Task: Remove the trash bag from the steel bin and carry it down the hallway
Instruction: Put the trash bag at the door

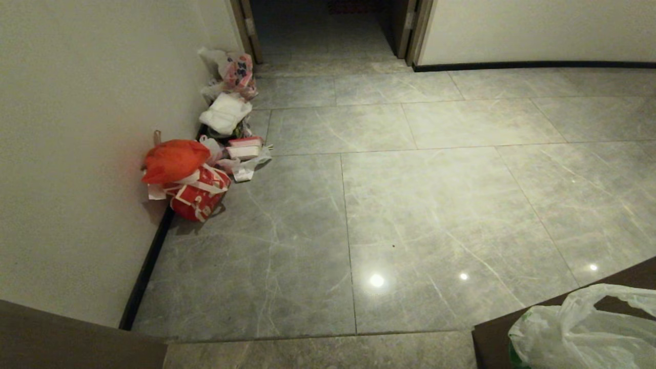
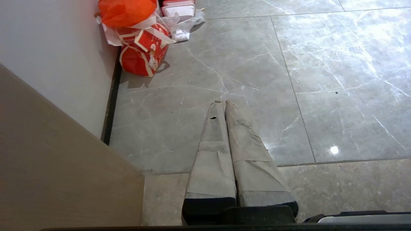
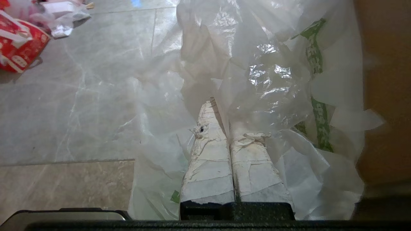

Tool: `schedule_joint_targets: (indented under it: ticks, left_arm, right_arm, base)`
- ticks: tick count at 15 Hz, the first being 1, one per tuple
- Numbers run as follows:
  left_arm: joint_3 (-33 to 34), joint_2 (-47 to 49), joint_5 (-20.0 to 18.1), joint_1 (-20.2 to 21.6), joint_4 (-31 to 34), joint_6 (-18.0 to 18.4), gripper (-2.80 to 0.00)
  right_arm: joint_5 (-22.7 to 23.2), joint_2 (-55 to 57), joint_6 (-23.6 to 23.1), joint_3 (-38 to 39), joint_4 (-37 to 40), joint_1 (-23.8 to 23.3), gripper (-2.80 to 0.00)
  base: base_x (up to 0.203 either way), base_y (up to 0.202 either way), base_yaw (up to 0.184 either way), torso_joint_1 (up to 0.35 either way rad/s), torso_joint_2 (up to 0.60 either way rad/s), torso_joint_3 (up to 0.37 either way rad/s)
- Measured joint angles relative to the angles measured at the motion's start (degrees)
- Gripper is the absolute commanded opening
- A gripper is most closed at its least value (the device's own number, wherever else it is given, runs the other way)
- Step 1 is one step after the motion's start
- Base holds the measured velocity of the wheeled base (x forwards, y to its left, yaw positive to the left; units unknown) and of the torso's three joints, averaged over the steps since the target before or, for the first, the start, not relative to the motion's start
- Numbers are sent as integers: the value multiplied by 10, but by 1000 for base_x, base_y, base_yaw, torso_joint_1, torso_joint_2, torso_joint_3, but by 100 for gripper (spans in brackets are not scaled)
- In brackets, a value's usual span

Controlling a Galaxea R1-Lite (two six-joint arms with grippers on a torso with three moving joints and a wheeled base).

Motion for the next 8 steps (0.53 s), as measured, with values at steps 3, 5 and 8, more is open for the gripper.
schedule_joint_targets:
  ticks: [3,5,8]
  left_arm:
    - [0,0,0,0,0,0,-280]
    - [0,0,0,0,0,1,-280]
    - [0,0,0,0,0,2,-280]
  right_arm:
    - [0,0,0,0,0,0,-280]
    - [0,0,0,0,0,0,-280]
    - [0,0,0,0,0,0,-280]
  base:
    - [1,128,5,2,2,3]
    - [0,175,2,3,6,1]
    - [0,30,1,2,1,1]
